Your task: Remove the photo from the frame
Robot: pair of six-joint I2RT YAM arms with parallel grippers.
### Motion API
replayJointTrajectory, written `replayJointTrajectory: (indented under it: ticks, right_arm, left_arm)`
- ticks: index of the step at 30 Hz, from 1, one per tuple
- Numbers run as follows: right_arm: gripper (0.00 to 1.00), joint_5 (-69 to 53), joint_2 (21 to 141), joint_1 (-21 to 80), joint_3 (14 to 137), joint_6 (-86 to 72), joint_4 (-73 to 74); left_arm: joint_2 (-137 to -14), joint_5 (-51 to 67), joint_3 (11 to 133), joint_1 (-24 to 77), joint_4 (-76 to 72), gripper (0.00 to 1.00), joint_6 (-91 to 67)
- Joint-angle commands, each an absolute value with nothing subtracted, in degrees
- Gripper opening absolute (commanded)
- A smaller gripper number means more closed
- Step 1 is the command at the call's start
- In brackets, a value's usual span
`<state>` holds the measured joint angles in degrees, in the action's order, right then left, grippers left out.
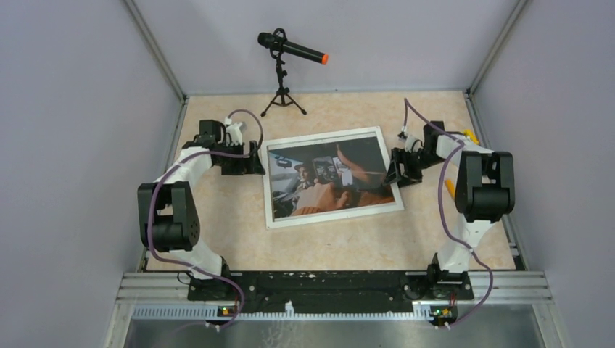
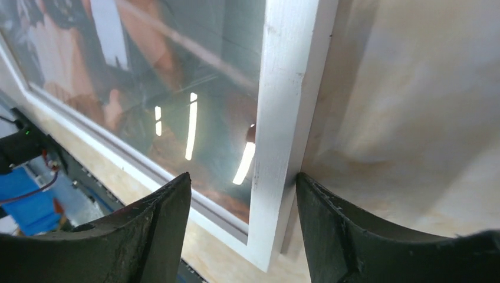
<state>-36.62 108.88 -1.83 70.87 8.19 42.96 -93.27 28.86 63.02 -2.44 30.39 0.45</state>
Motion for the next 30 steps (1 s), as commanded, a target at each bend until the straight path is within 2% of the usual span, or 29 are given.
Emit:
replayJointTrajectory:
  ticks: [1,3,6,10,14,18,20,25,30]
  right_arm:
    - [0.65,-45.75,101.93,2.0,65.34,2.58,39.26]
    - [0.66,-47.35,99.92,3.0,62.93,0.83,37.82]
    - [0.67,-47.11,97.5,3.0,61.52,0.39,36.59]
    - [0.68,-46.9,95.32,2.09,60.74,-0.4,36.96]
    - [0.75,-47.91,93.71,-0.58,59.24,-1.87,36.95]
    - [0.84,-48.53,92.45,-3.99,57.6,-2.15,36.82]
    - [0.98,-48.31,91.92,-4.68,57.11,-1.98,37.02]
    - [0.99,-47.92,91.43,-5.39,55.87,-1.3,36.87]
    - [0.99,-48.4,91.67,-5.96,54.4,-1.27,35.56]
  left_arm:
    - [-90.85,33.31,63.79,1.99,29.09,0.99,10.19]
    - [-88.35,33.16,63.95,7.68,30.17,0.98,19.1]
    - [-86.61,25.27,63.85,19.19,33.65,0.97,28.81]
    - [-87.47,16.3,62.85,34.1,36.05,0.95,34.12]
    - [-90.5,10.14,63.26,45.97,36.02,0.93,35.31]
    - [-95.23,5.93,65.54,52.45,35.7,0.9,34.37]
    - [-97.71,4.28,66.66,54.71,35.8,0.89,33.98]
    - [-102.65,-1.18,67.38,59.33,34.36,0.86,33.51]
    - [-106.37,-5.69,67.95,61.11,32.6,0.74,31.79]
